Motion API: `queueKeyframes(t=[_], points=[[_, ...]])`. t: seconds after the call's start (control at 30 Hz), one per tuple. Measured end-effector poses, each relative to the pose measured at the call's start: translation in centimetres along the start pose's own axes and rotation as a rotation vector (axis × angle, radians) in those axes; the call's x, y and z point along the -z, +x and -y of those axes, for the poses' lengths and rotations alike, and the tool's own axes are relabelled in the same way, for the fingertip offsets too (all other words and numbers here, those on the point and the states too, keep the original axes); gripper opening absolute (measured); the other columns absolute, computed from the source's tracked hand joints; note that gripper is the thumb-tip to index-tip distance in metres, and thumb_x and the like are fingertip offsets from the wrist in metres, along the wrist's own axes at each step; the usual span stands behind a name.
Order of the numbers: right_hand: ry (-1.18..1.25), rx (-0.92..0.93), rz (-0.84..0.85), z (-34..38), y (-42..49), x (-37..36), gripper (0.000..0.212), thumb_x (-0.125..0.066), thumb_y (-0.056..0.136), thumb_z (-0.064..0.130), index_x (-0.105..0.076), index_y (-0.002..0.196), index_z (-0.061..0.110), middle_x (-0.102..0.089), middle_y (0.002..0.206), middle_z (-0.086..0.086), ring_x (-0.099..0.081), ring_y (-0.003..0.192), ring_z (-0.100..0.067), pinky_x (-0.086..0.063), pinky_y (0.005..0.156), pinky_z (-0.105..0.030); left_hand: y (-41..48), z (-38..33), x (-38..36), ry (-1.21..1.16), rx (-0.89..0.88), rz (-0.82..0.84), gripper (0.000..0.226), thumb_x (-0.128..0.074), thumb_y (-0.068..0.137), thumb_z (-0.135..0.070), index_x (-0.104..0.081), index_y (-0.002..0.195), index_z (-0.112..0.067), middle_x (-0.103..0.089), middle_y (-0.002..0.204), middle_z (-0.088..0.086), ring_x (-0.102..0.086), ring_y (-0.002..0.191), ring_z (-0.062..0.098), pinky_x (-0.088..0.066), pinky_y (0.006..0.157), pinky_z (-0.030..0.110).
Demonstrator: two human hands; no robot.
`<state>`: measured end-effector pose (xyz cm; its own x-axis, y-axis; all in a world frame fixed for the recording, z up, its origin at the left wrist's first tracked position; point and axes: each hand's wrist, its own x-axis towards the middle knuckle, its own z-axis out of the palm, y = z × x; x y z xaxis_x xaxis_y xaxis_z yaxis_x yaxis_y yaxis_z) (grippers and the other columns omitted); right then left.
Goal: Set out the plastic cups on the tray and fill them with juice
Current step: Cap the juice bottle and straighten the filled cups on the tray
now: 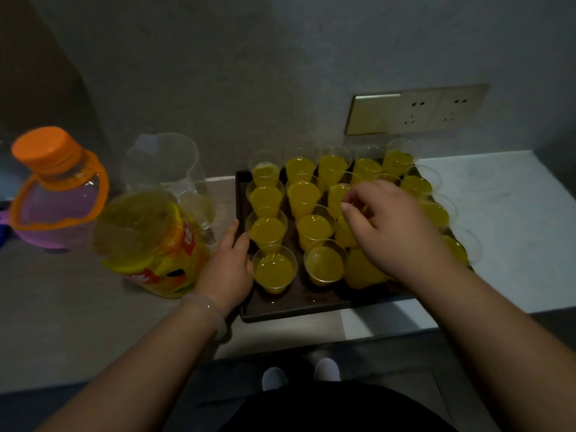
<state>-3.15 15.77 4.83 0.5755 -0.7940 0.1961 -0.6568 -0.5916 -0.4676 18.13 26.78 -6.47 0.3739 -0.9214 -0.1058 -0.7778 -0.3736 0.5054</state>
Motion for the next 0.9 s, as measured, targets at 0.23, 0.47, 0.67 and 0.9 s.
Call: queueKeyframes(t=[0.23,0.47,0.67,0.9], points=[[-0.098,0.05,0.011,-1.5,-1.6,-1.0,0.029,-0.048,0.095,0.033,-0.065,0.114,0.019,-0.06,0.113,-0.001,-0.051,0.106,-0.023,-0.042,0.08,-0.035,-0.1,0.0,0.0,-0.021,0.003,-0.009,0.052,-0.049,0.097,-0.023,-0.031,0.146,-0.025,-0.007,0.159,0.008,-0.024,0.142,0.027,-0.033,0.106,0.034],[-0.144,0.085,0.025,-3.3,-0.8,-0.1,0.03,-0.051,0.096,0.03,-0.063,0.121,0.017,-0.059,0.123,-0.005,-0.05,0.114,-0.027,-0.041,0.09,-0.042,0.5,0.1,-0.5,-0.013,0.016,-0.031,0.058,-0.051,0.094,-0.014,-0.03,0.147,-0.026,-0.008,0.16,0.005,-0.022,0.143,0.026,-0.03,0.108,0.033],[-0.067,0.05,-0.052,-6.8,0.0,2.1,0.031,-0.047,0.096,0.027,-0.065,0.118,0.013,-0.062,0.115,-0.008,-0.055,0.106,-0.028,-0.043,0.086,-0.038,0.5,0.3,-1.1,-0.017,0.012,-0.065,0.056,-0.057,0.093,-0.018,-0.036,0.144,-0.027,-0.012,0.159,0.003,-0.033,0.138,0.025,-0.038,0.105,0.035],[-0.059,-0.02,-0.081,-12.6,1.5,5.0,0.033,-0.046,0.097,0.028,-0.062,0.122,0.013,-0.061,0.12,-0.012,-0.053,0.111,-0.029,-0.037,0.087,-0.032,0.8,0.0,-1.2,-0.003,0.038,-0.054,0.063,-0.063,0.09,-0.024,-0.035,0.146,-0.027,-0.015,0.159,0.004,-0.029,0.14,0.024,-0.034,0.109,0.036]])
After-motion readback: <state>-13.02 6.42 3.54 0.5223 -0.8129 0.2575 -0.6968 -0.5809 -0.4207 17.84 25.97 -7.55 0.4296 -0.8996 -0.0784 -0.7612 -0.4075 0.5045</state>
